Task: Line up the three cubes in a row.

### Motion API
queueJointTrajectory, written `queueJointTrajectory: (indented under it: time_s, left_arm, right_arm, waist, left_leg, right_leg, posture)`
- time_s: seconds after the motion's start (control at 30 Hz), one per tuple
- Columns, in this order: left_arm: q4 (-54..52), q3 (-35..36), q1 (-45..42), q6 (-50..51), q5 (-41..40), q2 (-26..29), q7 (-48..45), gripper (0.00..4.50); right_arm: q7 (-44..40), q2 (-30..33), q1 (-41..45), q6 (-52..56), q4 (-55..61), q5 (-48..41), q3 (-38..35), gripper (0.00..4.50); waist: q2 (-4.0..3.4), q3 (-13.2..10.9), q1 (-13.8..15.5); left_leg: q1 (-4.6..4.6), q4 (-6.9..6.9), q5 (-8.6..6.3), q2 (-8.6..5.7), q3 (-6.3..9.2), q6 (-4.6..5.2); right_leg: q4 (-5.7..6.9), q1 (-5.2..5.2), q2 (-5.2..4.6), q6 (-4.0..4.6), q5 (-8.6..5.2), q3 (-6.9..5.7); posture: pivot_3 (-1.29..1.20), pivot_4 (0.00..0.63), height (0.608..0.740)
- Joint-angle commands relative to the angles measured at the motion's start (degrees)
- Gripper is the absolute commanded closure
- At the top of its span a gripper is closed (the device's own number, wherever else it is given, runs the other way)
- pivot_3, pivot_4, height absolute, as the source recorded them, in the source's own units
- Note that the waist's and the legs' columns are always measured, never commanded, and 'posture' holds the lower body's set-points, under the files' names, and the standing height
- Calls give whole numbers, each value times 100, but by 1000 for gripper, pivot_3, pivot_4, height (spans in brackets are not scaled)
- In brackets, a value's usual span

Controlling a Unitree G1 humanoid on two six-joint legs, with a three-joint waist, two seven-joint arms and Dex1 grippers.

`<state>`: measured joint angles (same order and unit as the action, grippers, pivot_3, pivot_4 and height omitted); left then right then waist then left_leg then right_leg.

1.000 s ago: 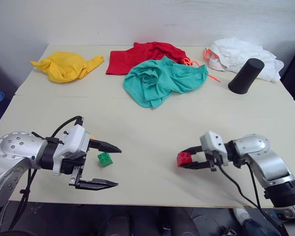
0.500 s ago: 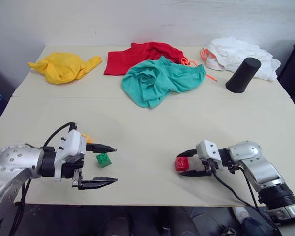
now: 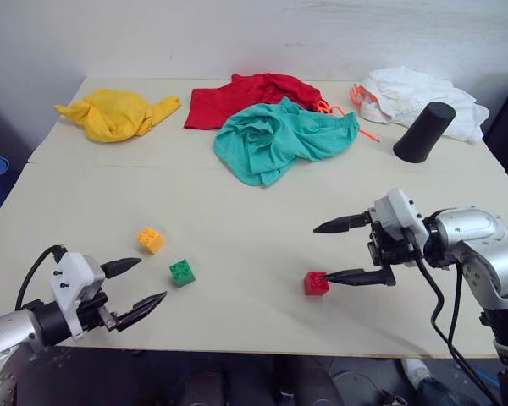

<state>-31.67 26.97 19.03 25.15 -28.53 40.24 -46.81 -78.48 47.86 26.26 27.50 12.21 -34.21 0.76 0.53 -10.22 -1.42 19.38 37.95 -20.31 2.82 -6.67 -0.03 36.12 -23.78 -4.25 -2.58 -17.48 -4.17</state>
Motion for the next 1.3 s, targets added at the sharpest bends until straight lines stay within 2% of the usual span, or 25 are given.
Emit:
queueJointTrajectory:
  time_s: [0.03,0.27,0.4,0.63,0.67,0.83,1.03,1.3]
  left_arm:
    - [369,-540,-340,-310,383,-29,91,0]
    - [1183,-1329,-990,-624,792,48,-59,0]
    - [1547,-1584,-1285,-773,875,68,-216,855]
    - [1703,-1854,-1544,-929,779,266,-845,2887]
    - [1682,-1938,-1658,-935,746,326,-1003,3011]
    - [1631,-2619,-2472,-742,794,523,-1595,3005]
    - [2453,-3958,-4004,-1136,1494,101,-2167,3005]
    - [2717,-4450,-4422,-1002,1862,-491,-1894,3005]
  right_arm:
    - [-4,121,228,242,356,-319,-193,13]
    - [63,121,197,331,576,-368,-171,13]
    - [101,158,114,238,550,-277,-202,0]
    - [159,269,-133,82,559,-188,-312,0]
    - [171,283,-168,76,568,-179,-333,0]
    - [157,383,-374,16,606,-158,-406,0]
    - [103,543,-876,-328,544,138,-440,0]
    - [242,542,-1321,-404,673,165,-573,0]
  waist:
    - [-1,0,-5]
    - [0,0,-17]
    - [1,0,-15]
    - [0,0,-11]
    - [0,0,-11]
    - [0,0,16]
    - [1,0,112]
    - [2,-1,136]
  left_leg:
    - [-1,0,1,0,0,-2]
    - [6,0,2,1,-1,-3]
    - [6,0,2,0,-1,-3]
    - [6,0,4,1,-1,-5]
    - [6,0,4,0,-1,-5]
    - [7,2,6,-4,1,-8]
    - [15,18,8,-8,-6,-6]
    - [18,29,11,0,-19,-4]
  right_leg:
    - [1,0,0,0,0,0]
    - [-5,-1,-1,-1,0,-6]
    - [-4,-1,-2,-1,1,-7]
    - [-4,-1,-2,-2,1,-8]
    - [-3,-1,-3,-2,1,-8]
    - [-3,1,-5,-2,1,-12]
    - [-3,1,4,-10,5,-13]
    - [-2,-2,20,-15,6,0]
  posture:
    - [0,150,740]
    - [0,150,740]
    - [0,150,740]
    - [0,150,740]
    - [0,150,740]
    - [0,150,740]
    - [0,150,740]
    - [0,150,740]
